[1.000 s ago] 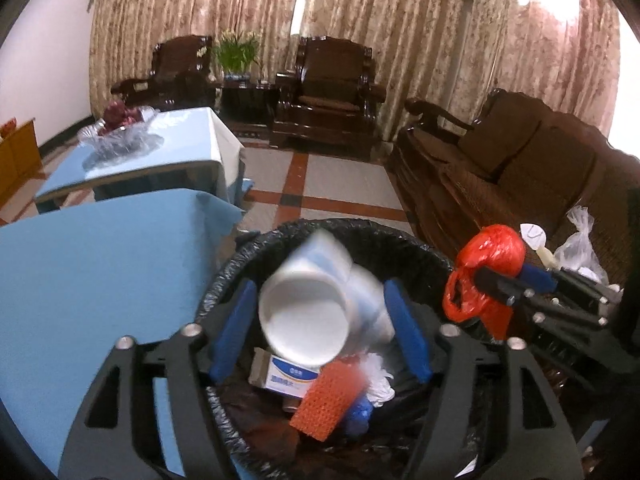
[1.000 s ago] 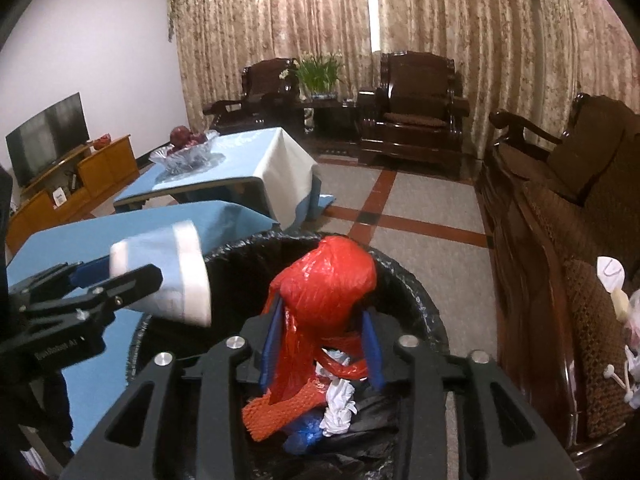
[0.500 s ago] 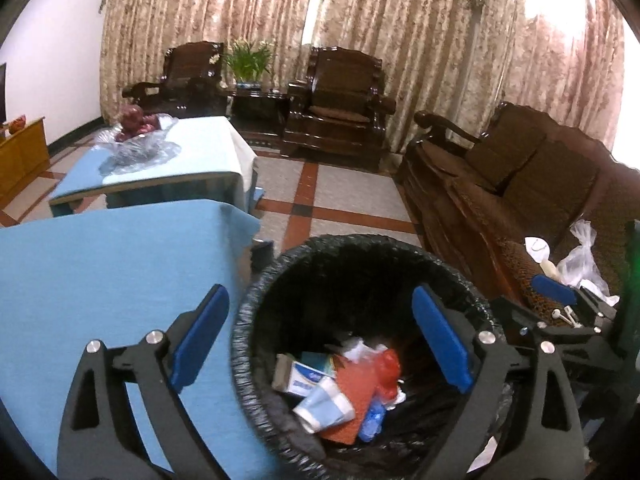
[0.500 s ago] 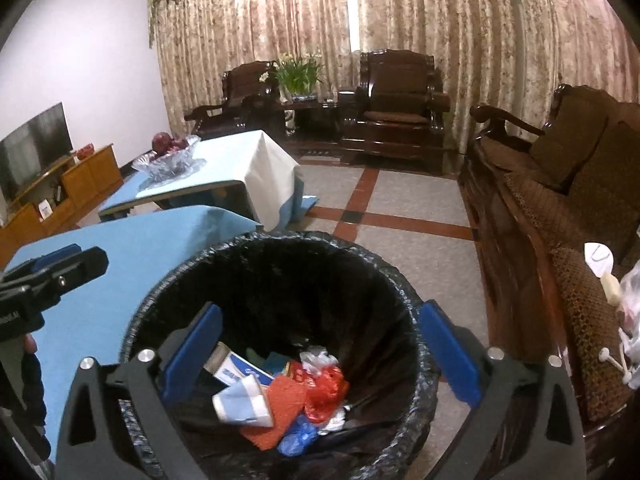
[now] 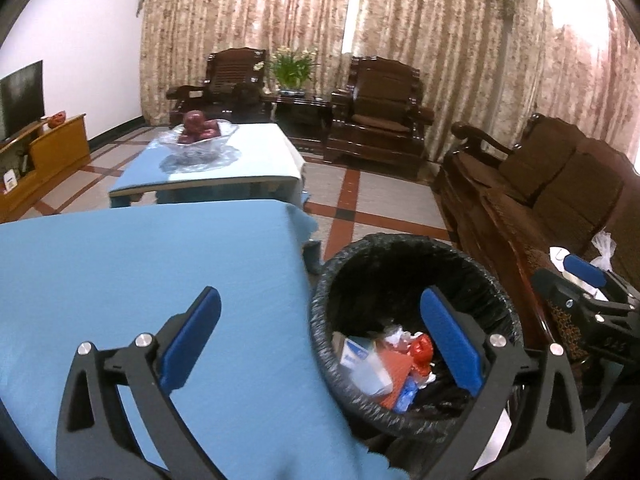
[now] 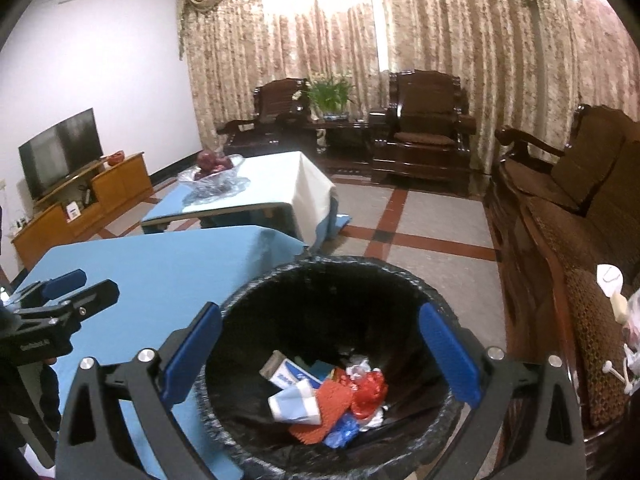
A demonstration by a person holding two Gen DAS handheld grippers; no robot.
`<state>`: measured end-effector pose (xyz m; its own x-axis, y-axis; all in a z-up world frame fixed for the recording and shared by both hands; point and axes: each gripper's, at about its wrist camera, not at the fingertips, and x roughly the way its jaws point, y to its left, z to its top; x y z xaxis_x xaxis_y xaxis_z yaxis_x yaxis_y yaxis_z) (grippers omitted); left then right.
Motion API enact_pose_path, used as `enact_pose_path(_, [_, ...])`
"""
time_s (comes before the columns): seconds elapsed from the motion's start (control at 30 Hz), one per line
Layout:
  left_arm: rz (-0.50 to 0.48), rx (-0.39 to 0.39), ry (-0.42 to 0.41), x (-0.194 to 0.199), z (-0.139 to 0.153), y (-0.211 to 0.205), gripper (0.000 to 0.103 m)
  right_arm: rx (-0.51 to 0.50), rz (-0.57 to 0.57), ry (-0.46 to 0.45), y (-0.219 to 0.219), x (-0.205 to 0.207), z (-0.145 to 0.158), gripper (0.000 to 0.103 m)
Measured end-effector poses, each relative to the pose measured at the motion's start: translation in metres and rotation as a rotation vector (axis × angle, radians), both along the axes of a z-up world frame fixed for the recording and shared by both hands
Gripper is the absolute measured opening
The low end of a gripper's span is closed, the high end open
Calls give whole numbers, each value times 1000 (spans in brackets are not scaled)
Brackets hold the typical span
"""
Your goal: Collect trash
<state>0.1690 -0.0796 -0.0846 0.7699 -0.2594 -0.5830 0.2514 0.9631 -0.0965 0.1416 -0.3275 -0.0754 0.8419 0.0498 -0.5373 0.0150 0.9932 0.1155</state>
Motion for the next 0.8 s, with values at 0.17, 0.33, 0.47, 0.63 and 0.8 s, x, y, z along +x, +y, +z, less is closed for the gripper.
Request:
enact_pose_path(0.17, [28,14,-20,-22,13,17,98,-14,38,-10,18,-15,12,97])
enact_pose_path(0.33, [76,44,-37,-45,26,31,98,0,64,-8,32,-27,21,97])
enact_pose_path(0.47, [104,37,-52,-62,38,42,98,3,90,-14,45,-35,33,97])
enact_pose_path(0.63, [141,29,-72,-80,54,55,98,-11,120,-23,60,-46,43,97])
enact_pose_path(0.8, [167,22,-89,-98,68,65,98,-36,141,-38,74,-56,54,97])
